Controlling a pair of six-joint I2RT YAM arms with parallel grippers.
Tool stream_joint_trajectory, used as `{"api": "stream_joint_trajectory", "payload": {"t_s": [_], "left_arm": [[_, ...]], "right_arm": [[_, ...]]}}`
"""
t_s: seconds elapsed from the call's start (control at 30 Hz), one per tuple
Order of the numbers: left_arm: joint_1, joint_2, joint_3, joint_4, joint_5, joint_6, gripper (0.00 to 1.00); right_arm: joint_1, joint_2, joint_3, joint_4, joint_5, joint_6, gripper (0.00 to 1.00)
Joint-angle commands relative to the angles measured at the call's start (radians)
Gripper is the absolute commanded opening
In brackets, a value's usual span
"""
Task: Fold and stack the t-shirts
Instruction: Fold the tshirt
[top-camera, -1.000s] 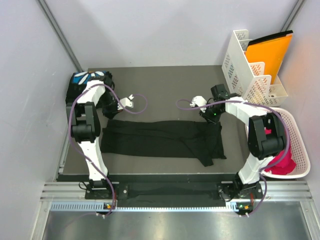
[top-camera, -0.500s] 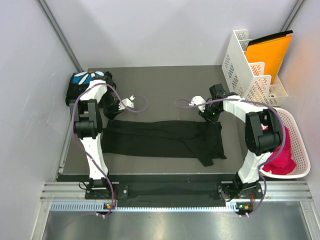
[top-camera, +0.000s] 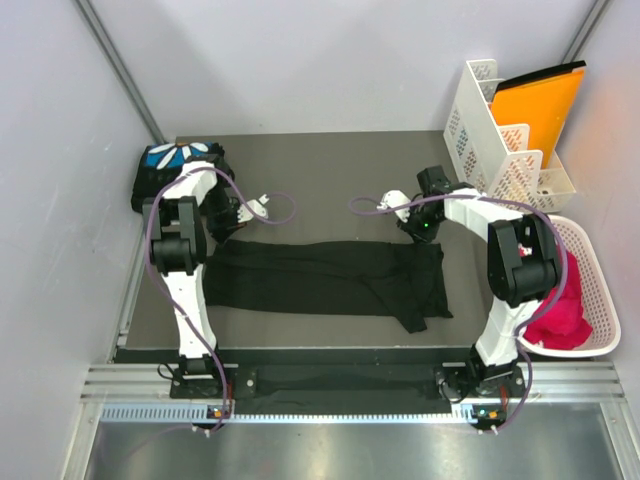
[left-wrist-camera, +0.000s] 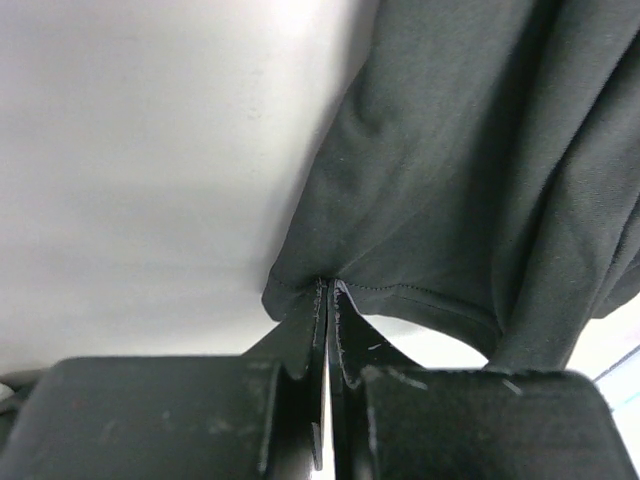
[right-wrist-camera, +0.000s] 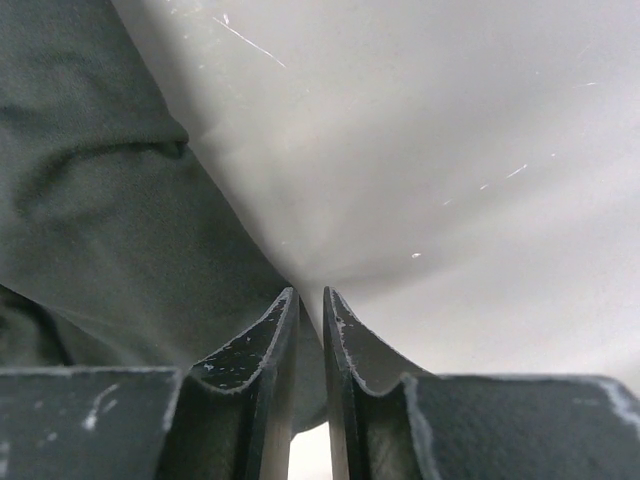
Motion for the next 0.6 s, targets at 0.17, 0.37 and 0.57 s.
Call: {"api": "stream_joint_trajectory", "payload": {"t_s": [0.17,0.37,0.57], "left_arm": [[-0.011,-0.015,0.001,0.027,-0.008,-0.034,0.0],[-0.02,-0.016,-0.005,0.033,-0.011,-0.036,0.0],[-0.02,-0.016,-0.002,0.033,-0.014,-0.037,0.0]], "right_arm": [[-0.004,-0.067,0.031,-0.006,0.04,-0.041,0.14],[-0.001,-0.123,0.124,-0.11,-0.015,-0.005,0.13],[0.001,-0.14,0.135,-0.267,-0.11,-0.064,0.13]]}}
